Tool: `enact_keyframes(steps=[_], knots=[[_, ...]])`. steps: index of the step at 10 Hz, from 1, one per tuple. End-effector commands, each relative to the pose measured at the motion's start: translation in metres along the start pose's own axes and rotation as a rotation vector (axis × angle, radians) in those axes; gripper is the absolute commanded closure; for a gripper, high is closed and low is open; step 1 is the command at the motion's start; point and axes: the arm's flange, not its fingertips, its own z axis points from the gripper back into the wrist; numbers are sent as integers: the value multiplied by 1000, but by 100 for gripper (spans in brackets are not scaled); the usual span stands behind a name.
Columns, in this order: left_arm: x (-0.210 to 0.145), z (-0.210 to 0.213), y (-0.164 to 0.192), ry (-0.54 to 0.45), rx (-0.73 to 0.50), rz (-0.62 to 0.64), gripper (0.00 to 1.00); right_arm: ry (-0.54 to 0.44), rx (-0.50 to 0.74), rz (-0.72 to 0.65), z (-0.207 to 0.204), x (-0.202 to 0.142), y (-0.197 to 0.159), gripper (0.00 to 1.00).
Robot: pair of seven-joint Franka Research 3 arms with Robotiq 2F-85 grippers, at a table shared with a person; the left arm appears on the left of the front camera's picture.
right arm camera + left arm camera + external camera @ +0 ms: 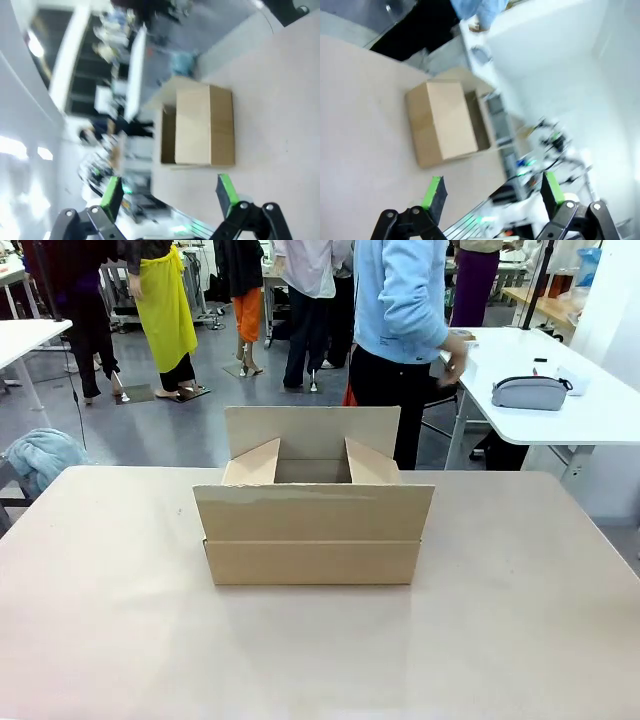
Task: Pack the gift set into the box.
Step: Place both hands on the side flaps of the Package Box and spread them outward.
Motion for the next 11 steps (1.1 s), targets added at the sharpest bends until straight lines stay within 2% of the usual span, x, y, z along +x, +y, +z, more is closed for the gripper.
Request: enact_keyframes(steps=[1,2,3,5,6,7,8,10,11], knots=[[-13,-9,24,-232,-217,177,0,-185,161,-146,13,-11,-60,0],[-23,-23,22,-263,-43,174,0,-262,50,-162,13,-17,-72,0],[2,20,19,-118,-95,99,0,-105,75,-113,23,-6,-37,0],[2,20,19,-118,-95,99,0,-105,75,-113,23,-6,-37,0],[2,20,19,-118,-95,99,0,-155,76,-175,32,-5,-61,0],[3,16,28,-129,-100,149,0,-82,-34,-93,9,-5,-41,0],[14,-16,3,-22,22,92,0,32,-101,94,-30,-3,-11,0],[40,-109,-52,235,221,-74,0,303,-60,464,-141,-12,51,0],[43,-154,-69,334,302,-143,0,406,5,638,-190,-29,67,0]])
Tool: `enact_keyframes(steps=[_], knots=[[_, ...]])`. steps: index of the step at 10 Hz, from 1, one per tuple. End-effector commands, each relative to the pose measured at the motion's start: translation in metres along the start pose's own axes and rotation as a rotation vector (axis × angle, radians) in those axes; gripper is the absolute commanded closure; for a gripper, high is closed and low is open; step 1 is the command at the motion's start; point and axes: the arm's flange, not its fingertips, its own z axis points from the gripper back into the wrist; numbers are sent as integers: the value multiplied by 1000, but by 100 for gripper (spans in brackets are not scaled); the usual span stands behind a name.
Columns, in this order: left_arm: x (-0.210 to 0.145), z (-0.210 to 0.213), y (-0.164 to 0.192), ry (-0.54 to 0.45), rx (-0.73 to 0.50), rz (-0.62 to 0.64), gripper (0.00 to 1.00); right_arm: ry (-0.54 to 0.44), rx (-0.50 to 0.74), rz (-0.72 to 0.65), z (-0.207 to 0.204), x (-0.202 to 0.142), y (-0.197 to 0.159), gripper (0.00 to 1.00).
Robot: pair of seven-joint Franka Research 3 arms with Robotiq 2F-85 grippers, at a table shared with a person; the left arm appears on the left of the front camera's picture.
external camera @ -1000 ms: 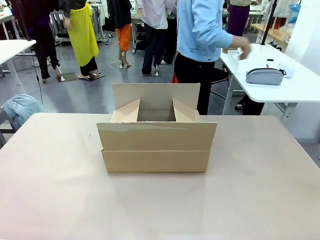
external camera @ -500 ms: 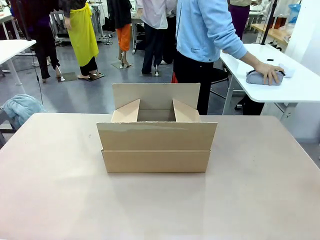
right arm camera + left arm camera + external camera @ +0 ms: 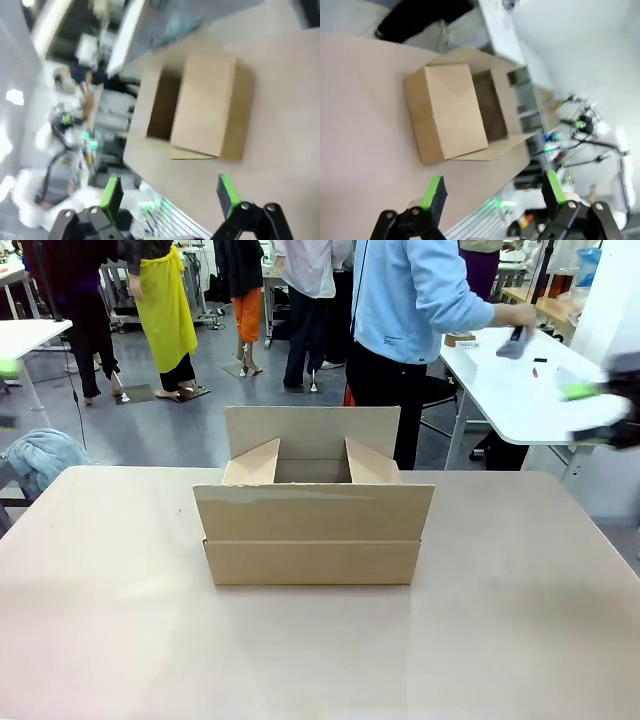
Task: Pack the gift set into the box.
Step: Place both hands on the side flaps of the Package Box and spread them outward.
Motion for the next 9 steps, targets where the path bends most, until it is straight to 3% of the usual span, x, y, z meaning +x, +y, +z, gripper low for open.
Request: enact_keyframes(steps=[1,2,3,4,5,7,8,9], knots=[[31,-58,-37,202,148,-112,0,117,178,496,-74,20,15,0],[32,-96,-53,246,209,-143,0,124,234,613,-107,9,25,0],[28,-132,-62,282,246,-173,0,114,180,684,-127,-1,29,0],[19,-112,-59,351,95,-202,0,114,-145,499,-108,-1,23,0],[20,-127,-78,252,193,-165,0,191,70,477,-125,-8,57,0],[18,-146,-76,310,174,-186,0,191,8,537,-129,-7,45,0],[24,-186,-99,314,335,-200,0,204,54,779,-156,6,49,0],[28,-210,-114,383,353,-228,0,178,111,883,-166,15,44,0]])
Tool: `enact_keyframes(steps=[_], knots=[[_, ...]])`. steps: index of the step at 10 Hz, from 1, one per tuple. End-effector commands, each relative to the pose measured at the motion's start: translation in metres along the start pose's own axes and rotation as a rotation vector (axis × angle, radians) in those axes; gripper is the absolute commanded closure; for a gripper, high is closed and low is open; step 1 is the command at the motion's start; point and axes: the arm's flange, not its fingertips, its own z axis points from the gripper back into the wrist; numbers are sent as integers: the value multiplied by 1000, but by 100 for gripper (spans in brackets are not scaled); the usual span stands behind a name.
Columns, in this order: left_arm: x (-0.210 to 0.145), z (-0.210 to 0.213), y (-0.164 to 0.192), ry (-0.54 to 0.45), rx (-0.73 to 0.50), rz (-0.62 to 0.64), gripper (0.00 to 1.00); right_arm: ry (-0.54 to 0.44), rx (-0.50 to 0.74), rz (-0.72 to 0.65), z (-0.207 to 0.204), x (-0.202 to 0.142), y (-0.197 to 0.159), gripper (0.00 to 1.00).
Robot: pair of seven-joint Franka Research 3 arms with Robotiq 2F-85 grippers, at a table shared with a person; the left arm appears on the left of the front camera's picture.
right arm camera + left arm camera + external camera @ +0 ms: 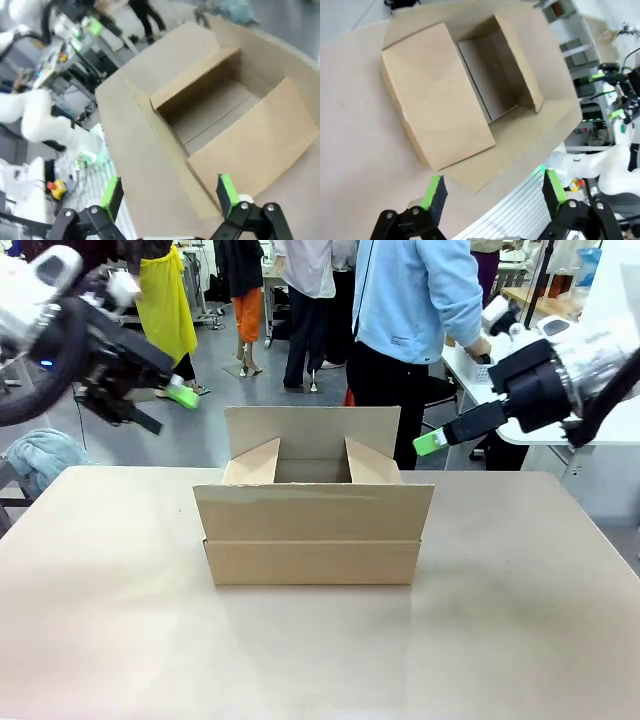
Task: Pack the gift set into the box.
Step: Place both hands on the side flaps of the Package Box and spread them outward.
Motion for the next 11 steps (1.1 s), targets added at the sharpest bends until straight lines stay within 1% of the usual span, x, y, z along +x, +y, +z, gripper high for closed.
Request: enact_keyframes(steps=[1,3,4,5,6,7,8,10,11], knots=[[42,-37,-37,92,146,10,0,-80,15,240,-19,12,-32,0],[77,-80,-64,109,252,35,0,-99,92,395,-31,20,-58,0],[84,-101,-74,89,311,66,0,-105,83,421,-37,25,-74,0],[80,-121,-85,81,333,59,0,-102,85,429,-43,28,-88,0],[73,-140,-92,81,358,56,0,-91,114,420,-53,30,-100,0],[58,-157,-96,113,375,27,0,-96,110,388,-66,30,-111,0],[77,-132,-83,86,319,40,0,-62,69,416,-46,23,-87,0],[77,-132,-83,86,319,40,0,-62,69,416,-46,23,-87,0],[72,-147,-90,98,338,39,0,-62,69,416,-46,23,-87,0]])
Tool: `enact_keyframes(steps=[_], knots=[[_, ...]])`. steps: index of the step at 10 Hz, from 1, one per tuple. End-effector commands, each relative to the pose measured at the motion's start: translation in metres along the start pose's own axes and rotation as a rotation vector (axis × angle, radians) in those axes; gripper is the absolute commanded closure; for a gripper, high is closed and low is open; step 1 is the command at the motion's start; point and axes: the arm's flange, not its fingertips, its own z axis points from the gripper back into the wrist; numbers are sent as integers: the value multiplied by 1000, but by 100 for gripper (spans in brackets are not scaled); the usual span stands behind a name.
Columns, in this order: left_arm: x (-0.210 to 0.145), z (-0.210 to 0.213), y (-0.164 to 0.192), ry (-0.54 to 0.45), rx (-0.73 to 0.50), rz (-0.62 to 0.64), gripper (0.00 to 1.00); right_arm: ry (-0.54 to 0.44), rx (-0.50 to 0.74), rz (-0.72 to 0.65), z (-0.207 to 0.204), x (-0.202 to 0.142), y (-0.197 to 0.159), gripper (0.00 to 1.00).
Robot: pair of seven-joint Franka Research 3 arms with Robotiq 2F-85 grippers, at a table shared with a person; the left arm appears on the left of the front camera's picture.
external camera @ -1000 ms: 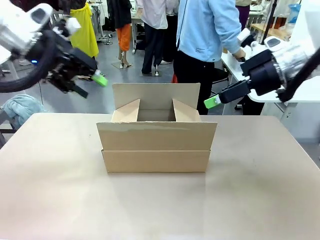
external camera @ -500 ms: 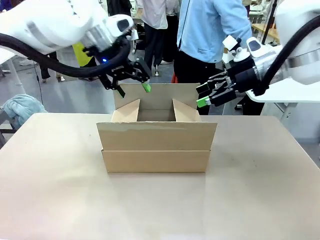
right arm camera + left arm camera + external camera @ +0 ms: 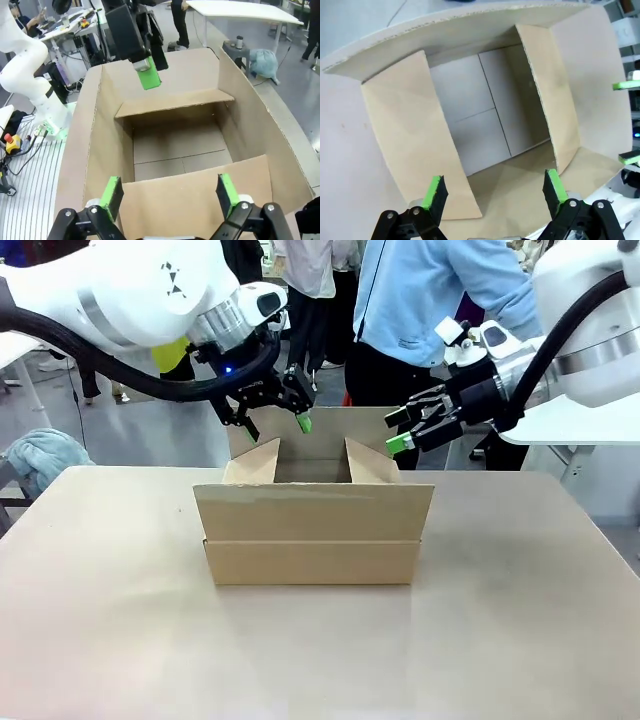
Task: Pack the gift set into the box.
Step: Place both hands on the side flaps of the Package Box and spread them outward.
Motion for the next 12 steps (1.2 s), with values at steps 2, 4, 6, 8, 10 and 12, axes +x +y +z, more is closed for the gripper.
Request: enact_keyframes(steps=[2,4,6,8,10,12], knots=[[6,-42,-21,25,108,36,0,4,-7,-3,2,-3,6,0],[14,-68,-29,12,255,41,0,4,-7,-3,2,-3,6,0],[18,-89,-30,-22,418,59,0,4,-7,-3,2,-3,6,0],[24,-108,-22,-25,500,82,0,4,-7,-3,2,-3,6,0],[25,-129,-12,12,534,108,0,4,-7,-3,2,-3,6,0],[28,-139,2,36,564,145,0,4,-7,-3,2,-3,6,0]])
